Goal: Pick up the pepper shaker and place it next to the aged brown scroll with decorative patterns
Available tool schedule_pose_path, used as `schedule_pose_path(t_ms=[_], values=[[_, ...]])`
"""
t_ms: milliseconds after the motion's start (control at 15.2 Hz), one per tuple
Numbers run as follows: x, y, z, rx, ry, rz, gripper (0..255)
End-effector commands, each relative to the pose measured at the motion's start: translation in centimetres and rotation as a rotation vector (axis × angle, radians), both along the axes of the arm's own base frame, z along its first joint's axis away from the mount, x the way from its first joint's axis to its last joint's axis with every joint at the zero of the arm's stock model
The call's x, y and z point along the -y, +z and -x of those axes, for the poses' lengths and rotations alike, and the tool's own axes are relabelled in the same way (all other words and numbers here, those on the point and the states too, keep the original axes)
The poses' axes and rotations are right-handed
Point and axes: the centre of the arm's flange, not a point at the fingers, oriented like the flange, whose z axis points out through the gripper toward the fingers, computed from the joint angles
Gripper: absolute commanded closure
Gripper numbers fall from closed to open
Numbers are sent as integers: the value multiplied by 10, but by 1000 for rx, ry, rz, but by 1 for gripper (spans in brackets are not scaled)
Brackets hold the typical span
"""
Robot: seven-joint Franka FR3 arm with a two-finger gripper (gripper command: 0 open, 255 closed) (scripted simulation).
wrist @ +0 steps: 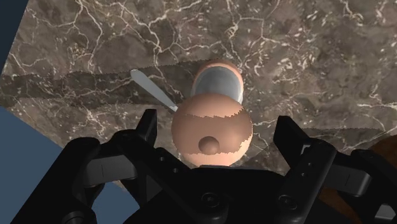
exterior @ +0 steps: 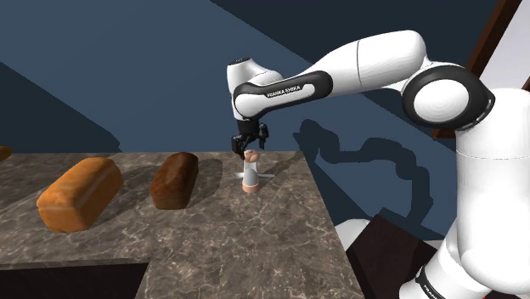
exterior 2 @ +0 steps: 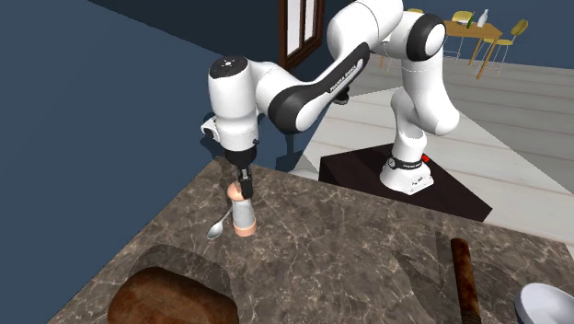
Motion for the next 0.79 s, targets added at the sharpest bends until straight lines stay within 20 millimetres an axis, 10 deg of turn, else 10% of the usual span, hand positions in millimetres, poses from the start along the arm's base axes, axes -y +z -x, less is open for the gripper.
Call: schedule_pose_path(t_ms=[0, 660, 726], values=[[2, -11, -1, 1, 0, 0, 0], [4, -24, 0, 1, 0, 0, 0], [4, -24, 0, 1, 0, 0, 255]])
